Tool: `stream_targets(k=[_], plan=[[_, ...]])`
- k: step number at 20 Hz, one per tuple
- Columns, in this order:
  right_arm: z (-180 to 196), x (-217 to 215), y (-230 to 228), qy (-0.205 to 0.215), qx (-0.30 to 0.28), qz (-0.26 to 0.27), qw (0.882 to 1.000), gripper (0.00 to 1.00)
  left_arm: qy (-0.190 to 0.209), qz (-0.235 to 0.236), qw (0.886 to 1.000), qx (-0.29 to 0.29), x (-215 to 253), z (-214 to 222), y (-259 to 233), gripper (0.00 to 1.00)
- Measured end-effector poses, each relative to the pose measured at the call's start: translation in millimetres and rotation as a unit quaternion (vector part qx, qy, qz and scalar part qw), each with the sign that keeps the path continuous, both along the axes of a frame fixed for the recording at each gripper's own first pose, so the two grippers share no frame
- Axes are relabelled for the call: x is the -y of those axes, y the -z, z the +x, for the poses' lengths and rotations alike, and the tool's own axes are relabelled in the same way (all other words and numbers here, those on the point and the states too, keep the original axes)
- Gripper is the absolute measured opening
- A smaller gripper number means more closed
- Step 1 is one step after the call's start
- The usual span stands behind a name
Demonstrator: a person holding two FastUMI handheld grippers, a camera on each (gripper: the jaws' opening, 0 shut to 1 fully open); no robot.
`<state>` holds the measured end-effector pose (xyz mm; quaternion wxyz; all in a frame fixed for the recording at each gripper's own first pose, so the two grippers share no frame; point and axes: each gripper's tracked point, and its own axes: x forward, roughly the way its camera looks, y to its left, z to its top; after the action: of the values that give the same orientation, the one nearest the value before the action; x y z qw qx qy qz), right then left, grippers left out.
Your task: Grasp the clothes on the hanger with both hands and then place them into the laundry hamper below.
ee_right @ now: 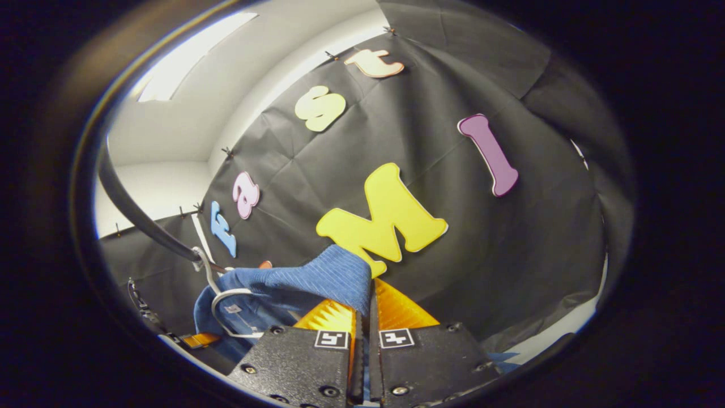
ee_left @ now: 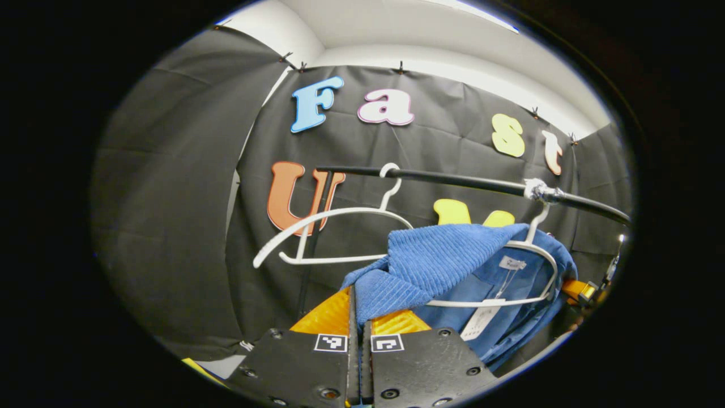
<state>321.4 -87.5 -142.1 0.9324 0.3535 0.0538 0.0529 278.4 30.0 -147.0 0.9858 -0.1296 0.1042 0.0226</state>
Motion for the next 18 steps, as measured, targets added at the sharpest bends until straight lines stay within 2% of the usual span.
stream_targets(k=[4,5,6,9,10,12,14,15,18], plan=[[14,4,-13,-0.003,0.010,0.014,1.000,0.07,0.004,0.034,0.999,-0.006,-17,18,-12,0.01],[18,5,-15,-0.004,0.013,0.016,1.000,0.07,0.006,0.041,0.999,-0.009,-20,20,-14,0.06],[20,7,-17,-0.006,0.014,0.016,1.000,0.07,0.010,0.047,0.999,-0.010,-21,23,-17,0.01],[31,9,-22,-0.021,0.017,0.010,1.000,0.07,0.006,0.073,0.997,-0.013,-33,36,-25,0.01],[36,10,-23,-0.024,0.017,0.010,1.000,0.07,0.008,0.074,0.997,-0.014,-35,42,-27,0.06],[40,9,-17,-0.026,0.010,0.011,1.000,0.07,0.018,0.068,0.997,-0.025,-34,50,-22,0.00],[45,7,-9,-0.036,0.001,0.013,0.999,0.07,0.040,0.075,0.996,-0.040,-34,49,-8,0.01],[48,8,-3,-0.039,-0.006,0.015,0.999,0.07,0.048,0.077,0.995,-0.045,-34,48,-2,0.06],[51,11,22,-0.040,-0.027,0.018,0.999,0.07,0.067,0.066,0.994,-0.059,-30,48,16,0.06]])
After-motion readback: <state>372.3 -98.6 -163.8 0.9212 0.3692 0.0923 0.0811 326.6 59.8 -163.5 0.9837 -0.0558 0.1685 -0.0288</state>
